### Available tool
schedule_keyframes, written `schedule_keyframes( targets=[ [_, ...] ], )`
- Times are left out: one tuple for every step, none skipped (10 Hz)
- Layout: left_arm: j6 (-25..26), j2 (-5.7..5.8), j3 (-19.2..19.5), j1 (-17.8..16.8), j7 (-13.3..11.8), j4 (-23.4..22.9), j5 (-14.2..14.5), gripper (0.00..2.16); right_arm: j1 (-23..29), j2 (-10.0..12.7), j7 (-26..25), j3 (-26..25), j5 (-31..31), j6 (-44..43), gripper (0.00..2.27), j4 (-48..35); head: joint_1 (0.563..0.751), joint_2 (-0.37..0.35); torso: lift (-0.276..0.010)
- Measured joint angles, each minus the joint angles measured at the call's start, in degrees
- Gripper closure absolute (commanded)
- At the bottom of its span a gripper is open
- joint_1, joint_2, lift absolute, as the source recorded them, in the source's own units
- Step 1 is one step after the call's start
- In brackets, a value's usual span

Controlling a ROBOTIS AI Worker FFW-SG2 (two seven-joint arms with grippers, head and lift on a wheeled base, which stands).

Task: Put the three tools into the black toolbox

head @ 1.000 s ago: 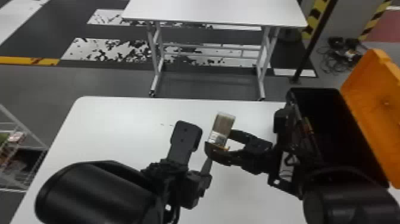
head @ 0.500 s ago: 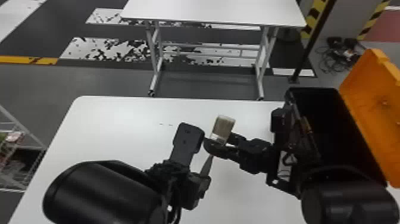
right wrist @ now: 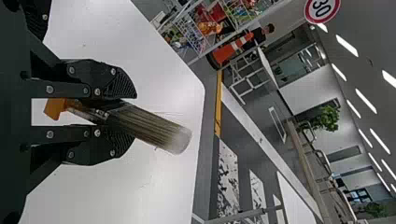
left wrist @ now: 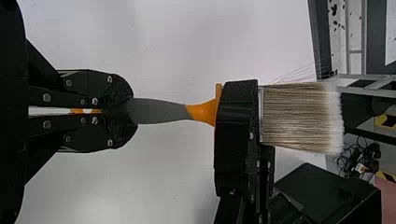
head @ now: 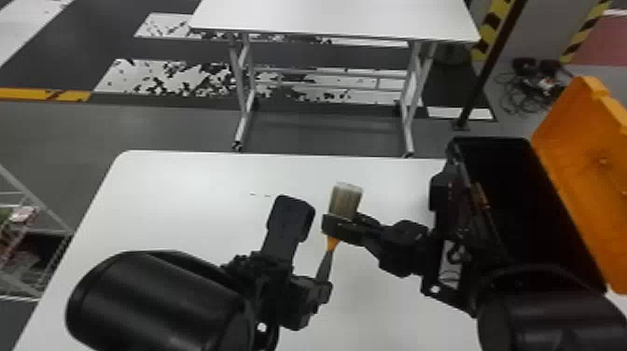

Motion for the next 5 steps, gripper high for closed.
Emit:
schedule_keyframes(
  targets=[
    [0.00,0.00,1.43,0.27,-1.35,-0.12,1.83,1.51,0.46,-0.03,-0.03,-0.29,-0.01,0.01,2.24,-0.49,0.695,-0.033,-0.051],
    [-0.01,0.00,2.19,0.79,-2.35,-0.48,2.73,0.11,0.75,-0.08,-0.03,-0.56,0.01,-0.04,2.24,-0.88,0.695,-0.041,-0.051],
    [-0.01,-0.01,2.68,1.76,-4.27,-1.50,3.17,0.00,0.93,-0.14,-0.23,-0.81,0.11,-0.20,2.24,-0.97,0.695,-0.053,-0.051],
    [-0.01,-0.01,2.99,2.80,-5.08,-2.82,3.43,0.00,1.01,-0.16,-0.05,-0.99,0.07,-0.31,2.24,-1.01,0.695,-0.062,-0.051],
    [-0.01,-0.01,3.92,3.90,-6.29,-4.49,4.40,0.02,1.01,-0.14,-0.08,-1.27,0.06,-0.34,2.24,-1.16,0.695,-0.071,-0.051]
  ],
)
